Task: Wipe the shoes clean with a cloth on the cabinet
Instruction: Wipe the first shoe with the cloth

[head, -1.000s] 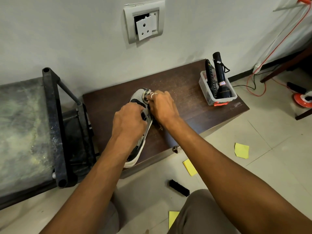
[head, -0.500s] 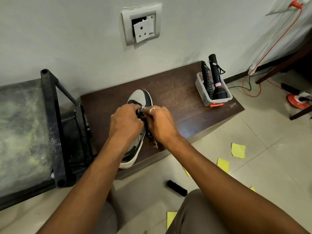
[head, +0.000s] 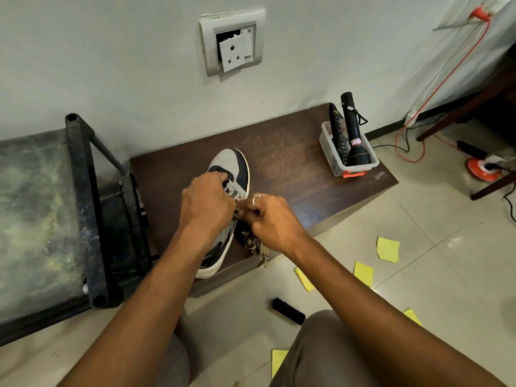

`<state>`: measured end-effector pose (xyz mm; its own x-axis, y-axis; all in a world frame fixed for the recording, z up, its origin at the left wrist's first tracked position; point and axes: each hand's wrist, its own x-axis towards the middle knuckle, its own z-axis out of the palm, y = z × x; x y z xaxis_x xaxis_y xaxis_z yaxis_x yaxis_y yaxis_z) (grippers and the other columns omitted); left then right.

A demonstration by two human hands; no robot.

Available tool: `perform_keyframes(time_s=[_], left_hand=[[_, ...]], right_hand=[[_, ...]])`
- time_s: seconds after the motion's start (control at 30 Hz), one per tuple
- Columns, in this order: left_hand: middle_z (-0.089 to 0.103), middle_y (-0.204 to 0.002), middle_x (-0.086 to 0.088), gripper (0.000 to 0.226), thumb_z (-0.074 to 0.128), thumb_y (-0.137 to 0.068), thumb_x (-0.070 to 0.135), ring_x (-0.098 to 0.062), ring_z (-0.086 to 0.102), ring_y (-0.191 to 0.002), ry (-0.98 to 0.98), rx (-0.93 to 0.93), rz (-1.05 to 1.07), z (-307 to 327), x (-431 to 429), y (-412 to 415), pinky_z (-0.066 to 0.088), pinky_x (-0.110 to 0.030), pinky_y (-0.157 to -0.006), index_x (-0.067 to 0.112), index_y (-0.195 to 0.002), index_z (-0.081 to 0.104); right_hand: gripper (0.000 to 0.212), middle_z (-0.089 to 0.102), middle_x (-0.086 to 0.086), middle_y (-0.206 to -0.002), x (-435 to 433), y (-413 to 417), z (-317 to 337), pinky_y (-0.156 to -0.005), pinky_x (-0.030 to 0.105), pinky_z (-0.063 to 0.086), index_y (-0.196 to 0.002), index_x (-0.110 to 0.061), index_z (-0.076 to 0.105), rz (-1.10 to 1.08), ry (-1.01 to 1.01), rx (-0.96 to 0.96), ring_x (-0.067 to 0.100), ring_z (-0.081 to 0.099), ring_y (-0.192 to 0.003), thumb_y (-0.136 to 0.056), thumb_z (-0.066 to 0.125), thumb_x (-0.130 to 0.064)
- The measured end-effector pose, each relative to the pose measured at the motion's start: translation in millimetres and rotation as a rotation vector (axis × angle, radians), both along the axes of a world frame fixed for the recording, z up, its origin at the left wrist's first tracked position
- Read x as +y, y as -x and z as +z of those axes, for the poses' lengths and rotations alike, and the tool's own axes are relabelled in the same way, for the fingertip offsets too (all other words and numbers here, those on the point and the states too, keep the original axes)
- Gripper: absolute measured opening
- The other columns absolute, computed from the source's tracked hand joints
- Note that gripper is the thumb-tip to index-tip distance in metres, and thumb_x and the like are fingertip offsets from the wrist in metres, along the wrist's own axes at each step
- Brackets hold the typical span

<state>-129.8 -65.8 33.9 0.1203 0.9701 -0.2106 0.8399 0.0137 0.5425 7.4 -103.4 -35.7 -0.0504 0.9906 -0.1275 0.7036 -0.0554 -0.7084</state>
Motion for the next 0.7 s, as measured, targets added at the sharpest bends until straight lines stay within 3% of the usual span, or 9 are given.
perform_keyframes(time_s=[0.07, 0.13, 0.2, 0.27, 0.33, 0.4, 0.47, 0.6, 0.7], left_hand=[[0.065, -0.132, -0.011, 0.043, 0.056, -0.095, 0.001, -0.033, 0.059, -0.122, 0.008, 0.002, -0.001, 1.3, -0.2, 0.2, 0.045, -0.039, -0.102, 0.014, -0.136, 0.062], [0.066, -0.128, -0.012, 0.039, 0.056, -0.095, 0.002, -0.034, 0.06, -0.118, 0.012, 0.003, -0.008, 2.5, -0.9, 0.7, 0.046, -0.039, -0.1, 0.013, -0.132, 0.065], [0.066, -0.13, -0.012, 0.04, 0.056, -0.096, 0.002, -0.034, 0.061, -0.119, 0.018, 0.007, -0.009, 4.1, -1.9, 0.9, 0.048, -0.039, -0.099, 0.014, -0.133, 0.064], [0.064, -0.135, -0.011, 0.044, 0.056, -0.097, 0.004, -0.032, 0.06, -0.121, 0.016, 0.007, -0.013, 4.5, -2.4, 0.9, 0.047, -0.039, -0.101, 0.015, -0.139, 0.06], [0.063, -0.136, -0.01, 0.045, 0.057, -0.098, 0.006, -0.031, 0.06, -0.122, 0.008, 0.006, -0.015, 3.2, -1.4, 0.9, 0.047, -0.038, -0.101, 0.016, -0.142, 0.057], [0.06, -0.141, -0.009, 0.049, 0.058, -0.098, 0.006, -0.03, 0.058, -0.125, 0.008, 0.001, -0.012, 1.4, 0.2, 1.5, 0.047, -0.038, -0.103, 0.017, -0.146, 0.054], [0.06, -0.141, -0.01, 0.05, 0.058, -0.097, 0.005, -0.03, 0.057, -0.127, 0.002, 0.001, -0.016, 0.8, 0.2, 1.9, 0.045, -0.039, -0.105, 0.017, -0.146, 0.054], [0.064, -0.133, -0.012, 0.042, 0.057, -0.095, 0.003, -0.034, 0.058, -0.123, -0.009, 0.01, -0.038, 2.4, -0.4, 1.8, 0.045, -0.04, -0.101, 0.015, -0.135, 0.062], [0.063, -0.135, -0.012, 0.043, 0.056, -0.097, 0.004, -0.034, 0.058, -0.123, 0.001, 0.012, -0.054, 3.1, -0.2, 2.9, 0.046, -0.04, -0.101, 0.017, -0.138, 0.061]], right_hand=[[0.023, 0.073, -0.01, -0.104, 2.4, -6.6, 6.8, -0.075, 0.007, 0.045, -0.117, -0.018, 0.077, -0.014, 0.012, 0.07, -0.001, 0.064, -0.091, -0.101, 0.062, -0.014], [0.023, 0.071, -0.008, -0.109, 21.1, -11.8, 7.6, -0.082, 0.009, 0.045, -0.116, -0.017, 0.077, -0.128, -0.109, 0.046, -0.002, 0.062, -0.095, -0.1, 0.062, -0.011], [0.025, 0.07, -0.001, -0.121, 45.5, -11.2, 1.8, -0.093, 0.014, 0.045, -0.119, -0.016, 0.075, -0.242, -0.258, -0.061, 0.009, 0.062, -0.108, -0.1, 0.061, -0.01], [0.025, 0.069, 0.003, -0.126, 64.1, -4.3, -8.7, -0.098, 0.028, 0.051, -0.121, -0.015, 0.074, -0.257, -0.272, -0.133, 0.021, 0.061, -0.113, -0.099, 0.062, -0.011], [0.024, 0.068, 0.004, -0.122, 68.4, 6.3, -17.5, -0.093, 0.039, 0.054, -0.119, -0.014, 0.074, -0.26, -0.226, -0.146, 0.023, 0.058, -0.108, -0.099, 0.062, -0.01], [0.023, 0.069, 0.003, -0.116, 60.4, 12.5, -20.7, -0.086, 0.041, 0.055, -0.116, -0.015, 0.074, -0.27, -0.241, -0.155, 0.022, 0.058, -0.101, -0.098, 0.061, -0.01], [0.023, 0.069, 0.003, -0.112, 46.7, 11.5, -23.1, -0.081, 0.039, 0.058, -0.116, -0.017, 0.075, -0.245, -0.26, -0.161, 0.021, 0.063, -0.096, -0.098, 0.062, -0.011], [0.022, 0.068, -0.002, -0.109, 32.9, 7.1, -25.1, -0.075, 0.017, 0.05, -0.116, -0.017, 0.075, -0.235, -0.237, -0.153, 0.009, 0.06, -0.09, -0.099, 0.061, -0.013], [0.017, 0.061, -0.006, -0.099, 51.3, 9.8, -24.7, -0.072, 0.026, 0.046, -0.103, -0.018, 0.073, -0.263, -0.26, -0.2, 0.012, 0.05, -0.09, -0.099, 0.058, -0.013]])
